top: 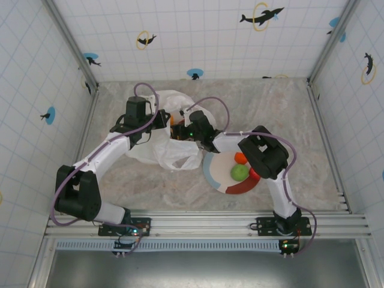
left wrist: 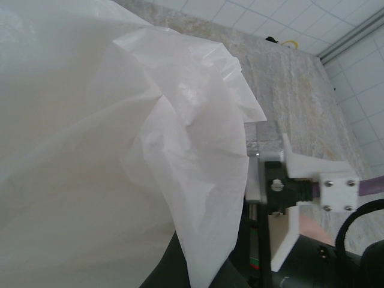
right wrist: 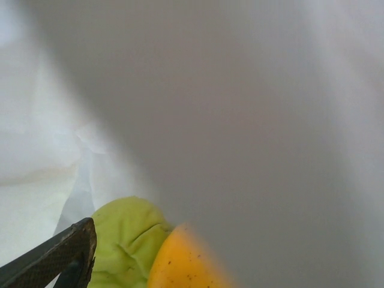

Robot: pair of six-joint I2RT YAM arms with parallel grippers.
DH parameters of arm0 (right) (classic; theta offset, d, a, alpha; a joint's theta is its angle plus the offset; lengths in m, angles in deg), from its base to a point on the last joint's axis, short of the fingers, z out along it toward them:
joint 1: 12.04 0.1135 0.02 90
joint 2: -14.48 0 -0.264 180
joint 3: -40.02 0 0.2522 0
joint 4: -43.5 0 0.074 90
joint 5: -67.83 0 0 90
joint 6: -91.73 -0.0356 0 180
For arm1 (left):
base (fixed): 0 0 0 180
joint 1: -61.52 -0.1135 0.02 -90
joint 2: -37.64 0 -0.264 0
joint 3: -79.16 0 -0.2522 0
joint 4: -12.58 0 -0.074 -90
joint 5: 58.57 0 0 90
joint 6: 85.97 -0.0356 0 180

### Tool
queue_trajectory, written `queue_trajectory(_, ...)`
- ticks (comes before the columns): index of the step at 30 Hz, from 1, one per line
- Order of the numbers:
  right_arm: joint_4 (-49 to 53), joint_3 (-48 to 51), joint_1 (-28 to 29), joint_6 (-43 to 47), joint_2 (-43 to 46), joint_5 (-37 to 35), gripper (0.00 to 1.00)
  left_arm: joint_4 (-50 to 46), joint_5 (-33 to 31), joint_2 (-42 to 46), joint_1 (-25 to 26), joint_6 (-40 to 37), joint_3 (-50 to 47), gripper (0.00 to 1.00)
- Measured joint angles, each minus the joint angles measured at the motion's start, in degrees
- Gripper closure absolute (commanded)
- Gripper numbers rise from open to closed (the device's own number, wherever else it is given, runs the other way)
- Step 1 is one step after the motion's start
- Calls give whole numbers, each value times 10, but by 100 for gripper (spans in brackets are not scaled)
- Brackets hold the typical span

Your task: Place the fruits into the plastic bag

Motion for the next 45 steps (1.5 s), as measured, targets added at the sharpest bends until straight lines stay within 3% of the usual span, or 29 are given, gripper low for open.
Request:
queue_trajectory(7, 9, 29, -14, 14, 59, 21, 10, 0, -2, 0, 0, 0, 0, 100)
queue_trajectory(31, 151, 251, -47, 57, 322, 64, 32, 0, -9, 0, 0, 0, 0, 100)
queue_trajectory(38, 173, 266, -69, -14, 329, 39, 38, 0, -9, 0, 0, 0, 0, 100)
queue_trajectory(45, 191, 247, -79, -82, 264, 5, 45, 0, -9, 0, 0, 0, 0, 100)
